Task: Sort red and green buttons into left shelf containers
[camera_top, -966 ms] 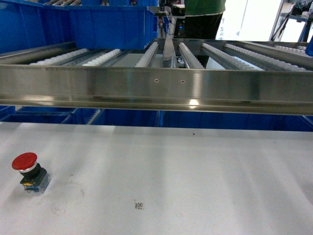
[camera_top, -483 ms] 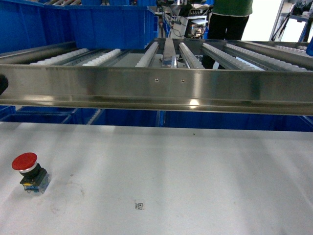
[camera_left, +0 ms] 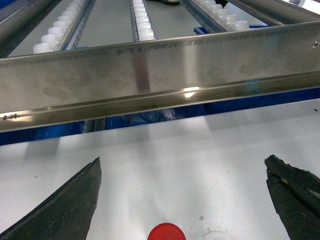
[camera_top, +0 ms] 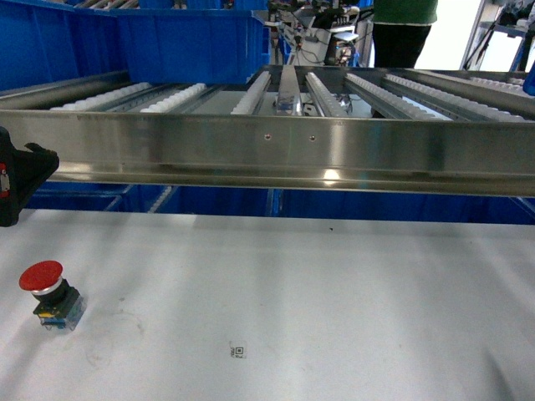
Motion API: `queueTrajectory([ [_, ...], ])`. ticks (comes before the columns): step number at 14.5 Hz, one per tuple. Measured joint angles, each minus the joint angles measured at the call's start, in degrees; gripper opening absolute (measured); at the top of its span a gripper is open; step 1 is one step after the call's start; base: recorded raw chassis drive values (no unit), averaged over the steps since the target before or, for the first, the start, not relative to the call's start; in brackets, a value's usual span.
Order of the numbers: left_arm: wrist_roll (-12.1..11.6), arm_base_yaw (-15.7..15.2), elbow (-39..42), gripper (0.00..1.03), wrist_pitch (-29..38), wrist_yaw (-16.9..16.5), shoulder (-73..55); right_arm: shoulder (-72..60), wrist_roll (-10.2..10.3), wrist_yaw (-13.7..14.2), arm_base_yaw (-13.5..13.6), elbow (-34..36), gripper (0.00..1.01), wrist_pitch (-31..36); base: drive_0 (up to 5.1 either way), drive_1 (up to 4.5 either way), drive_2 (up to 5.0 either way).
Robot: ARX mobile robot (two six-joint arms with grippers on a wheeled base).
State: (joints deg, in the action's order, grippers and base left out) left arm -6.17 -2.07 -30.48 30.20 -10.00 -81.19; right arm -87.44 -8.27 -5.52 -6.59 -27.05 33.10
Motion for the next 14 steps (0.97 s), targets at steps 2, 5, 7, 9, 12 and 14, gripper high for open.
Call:
queueTrajectory([
  [2,-0.3,1.3,-2.4,0.98,-1.4,0.7,-1.0,-3.9,-0.7,0.1,0.2,-3.3,0.98,-4.5,0.0,0.0,0.0],
  [5,-0.3,1.7,-2.4,0.98,-1.5,0.5,-1.0,-7.6,-1.9,0.0,-0.7,-4.6,0.98,-5.6,0.0,0.0,0.0],
  [7,-0.3,1.5,-2.4,0.98,-1.5,0.5,-1.0,-9.9,-2.0,-0.6,-1.3,-5.4,0.98,-6.6,0.0,0.0,0.0],
  [9,-0.3,1.5,-2.4,0.98,-1.5,0.5,-1.0,-11.6,-1.9,-1.1,-1.7,-5.6,0.98,-6.8,0.0,0.0,0.0],
  [12,-0.3,1.6,-2.4,0.98,-1.5,0.5,-1.0,-13.7,-1.9,-0.5,-2.5,-5.7,0.98,-5.7,0.0,0.0,0.0],
  [14,-0.3,1.6,-2.4,0.98,-1.5,0.5,-1.0,-15.5,-2.0,-0.5,-2.5,-5.3,0.98,-4.2,0.0,0.0,0.0],
])
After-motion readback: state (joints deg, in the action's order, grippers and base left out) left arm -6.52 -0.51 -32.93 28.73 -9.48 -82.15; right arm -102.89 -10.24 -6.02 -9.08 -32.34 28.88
